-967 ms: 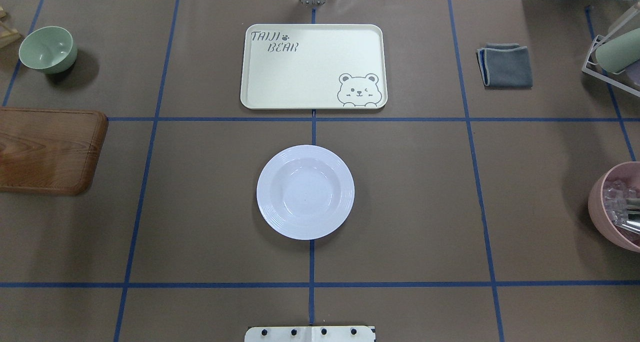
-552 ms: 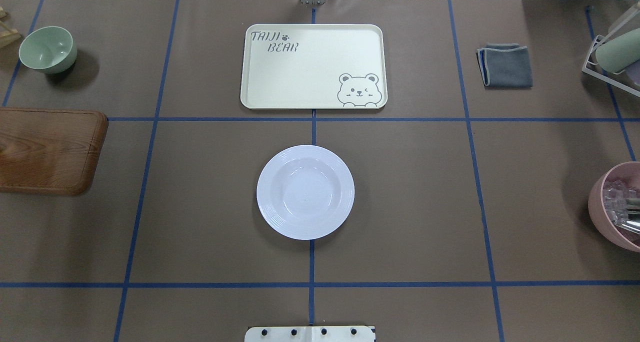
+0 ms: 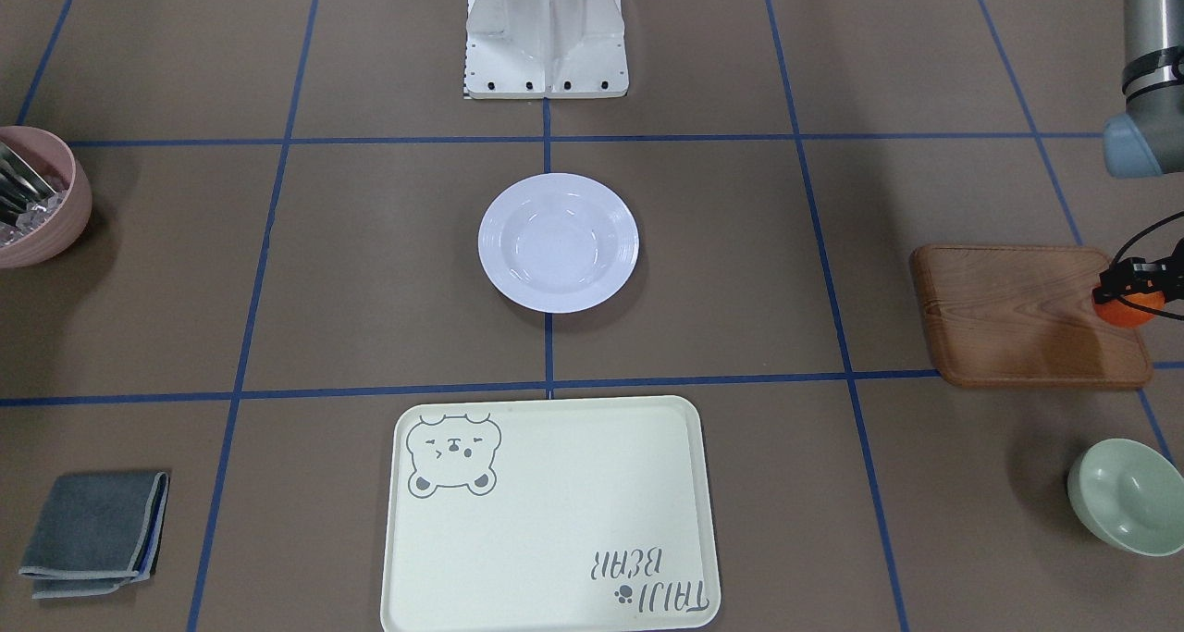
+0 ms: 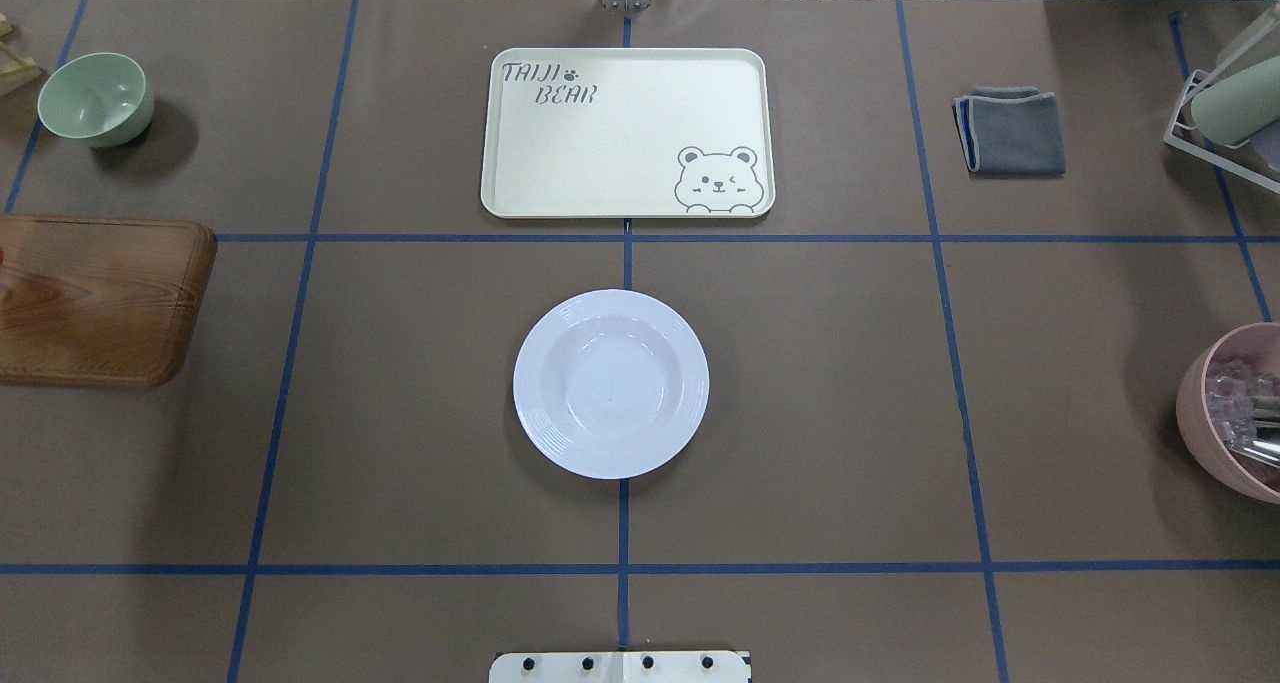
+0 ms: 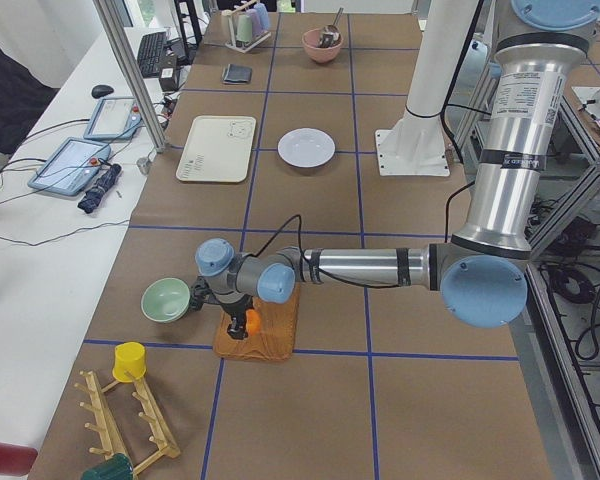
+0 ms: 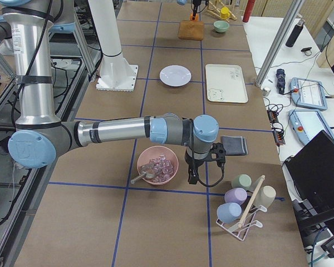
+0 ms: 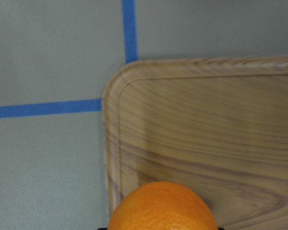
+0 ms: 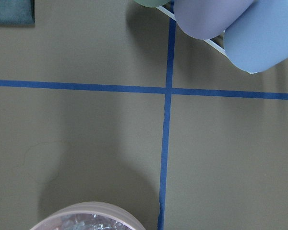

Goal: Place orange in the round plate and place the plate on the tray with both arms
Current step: 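Carry the orange over the white plate with the left gripper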

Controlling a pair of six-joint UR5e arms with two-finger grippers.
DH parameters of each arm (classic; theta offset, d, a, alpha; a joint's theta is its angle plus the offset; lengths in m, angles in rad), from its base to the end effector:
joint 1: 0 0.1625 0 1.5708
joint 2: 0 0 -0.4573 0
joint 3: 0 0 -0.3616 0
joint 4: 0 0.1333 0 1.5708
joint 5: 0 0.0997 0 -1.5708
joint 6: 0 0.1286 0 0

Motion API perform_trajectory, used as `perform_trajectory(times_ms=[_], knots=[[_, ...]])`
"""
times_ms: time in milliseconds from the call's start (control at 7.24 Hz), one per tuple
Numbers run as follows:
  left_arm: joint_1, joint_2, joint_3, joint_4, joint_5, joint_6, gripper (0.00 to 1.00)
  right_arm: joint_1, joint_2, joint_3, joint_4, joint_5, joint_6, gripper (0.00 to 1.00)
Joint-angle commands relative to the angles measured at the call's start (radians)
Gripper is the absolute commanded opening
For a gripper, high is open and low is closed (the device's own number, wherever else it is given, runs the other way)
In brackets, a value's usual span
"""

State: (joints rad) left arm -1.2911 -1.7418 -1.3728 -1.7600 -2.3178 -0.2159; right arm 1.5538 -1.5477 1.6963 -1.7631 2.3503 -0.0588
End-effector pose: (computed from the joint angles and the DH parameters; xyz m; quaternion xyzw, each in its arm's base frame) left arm 0.1085 -0.5441 0.6999 -0.0161 0.3711 0.0591 0.9266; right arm 0.0350 -0.4644 0.6619 -0.0123 -0.3802 -0.0267 0.9244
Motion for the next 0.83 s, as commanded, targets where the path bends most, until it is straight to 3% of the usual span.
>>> perform_trajectory(times_ms=[0,138,276,691], knots=[[-0.005,-0.161,-0.112,0.284,0.003,-0.011,0.0,0.0,-0.008,0.005,0.001,0.003,-0.001,1.0],[-0.004,-0.239,-0.13,0.342,0.002,-0.084,0.0,0.002,-0.014,0.006,0.001,0.006,-0.003,1.0],[0.033,-0.311,-0.146,0.341,-0.006,-0.305,0.0,0.002,-0.028,0.006,0.002,0.02,-0.004,1.0],[0.362,-0.477,-0.26,0.332,-0.015,-0.939,0.0,0.002,-0.02,0.02,0.002,0.026,-0.001,1.0]])
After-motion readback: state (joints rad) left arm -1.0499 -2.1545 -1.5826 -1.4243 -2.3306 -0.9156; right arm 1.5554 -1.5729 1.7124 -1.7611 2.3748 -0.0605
